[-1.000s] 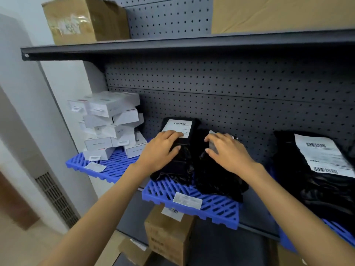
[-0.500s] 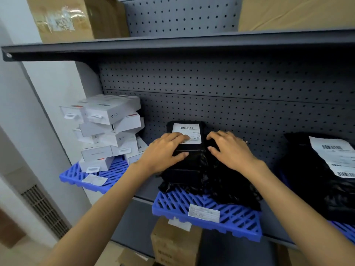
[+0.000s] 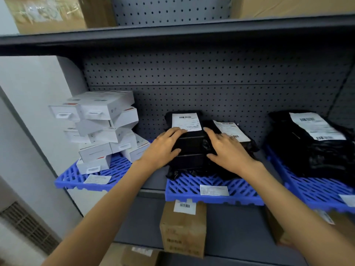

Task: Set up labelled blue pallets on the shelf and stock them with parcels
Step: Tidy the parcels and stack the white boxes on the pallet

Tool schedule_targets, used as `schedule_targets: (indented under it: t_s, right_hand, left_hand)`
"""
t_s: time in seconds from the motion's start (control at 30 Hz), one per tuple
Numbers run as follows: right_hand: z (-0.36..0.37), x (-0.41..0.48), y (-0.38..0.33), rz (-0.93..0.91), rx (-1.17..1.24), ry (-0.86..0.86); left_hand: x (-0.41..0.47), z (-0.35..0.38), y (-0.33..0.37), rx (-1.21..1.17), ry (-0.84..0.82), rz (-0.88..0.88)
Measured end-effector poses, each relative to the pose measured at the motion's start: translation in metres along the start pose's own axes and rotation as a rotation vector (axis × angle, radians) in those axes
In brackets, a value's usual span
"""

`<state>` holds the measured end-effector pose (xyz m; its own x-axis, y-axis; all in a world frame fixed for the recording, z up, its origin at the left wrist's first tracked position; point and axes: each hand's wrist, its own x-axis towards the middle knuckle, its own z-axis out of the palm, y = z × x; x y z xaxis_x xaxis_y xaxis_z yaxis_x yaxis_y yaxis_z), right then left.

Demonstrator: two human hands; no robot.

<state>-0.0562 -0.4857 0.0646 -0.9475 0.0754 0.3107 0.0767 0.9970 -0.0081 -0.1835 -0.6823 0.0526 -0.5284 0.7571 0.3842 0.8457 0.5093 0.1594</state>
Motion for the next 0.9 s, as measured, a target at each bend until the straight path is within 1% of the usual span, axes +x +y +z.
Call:
schedule_targets:
  t_s: [0.13, 0.2, 0.27, 0.4, 0.47, 0.6, 0.9]
  right_hand:
    - [0.000, -0.001, -0.013, -0.003, 0.071, -0.014]
    - [0.006, 0.005, -0.019, 0.038, 0.084, -0.032]
    - [0.017, 0.009, -0.026, 0.080, 0.136, -0.010]
    - [0.035, 0.009, -0.031, 0.118, 0.189, 0.103]
    - [0.035, 0.009, -0.030, 0.122, 0.234, 0.115]
    - [0.036, 0.010, -0.032, 0.144, 0.271, 0.098]
    - [0.040, 0.032, -0.035, 0.227, 0.297, 0.085]
  left_hand:
    - [-0.004, 0.002, 0.008, -0.066, -0.033, -0.027]
    - [-0.009, 0.010, 0.010, -0.077, -0.044, -0.041]
    - [-0.016, 0.021, 0.010, -0.083, -0.040, -0.057]
    - [-0.020, 0.038, 0.013, -0.155, 0.046, -0.097]
    - [-0.019, 0.043, 0.017, -0.169, 0.104, -0.110]
    - [-0.020, 0.049, 0.013, -0.181, 0.151, -0.077]
    - [0.005, 0.052, -0.013, -0.226, 0.125, -0.050]
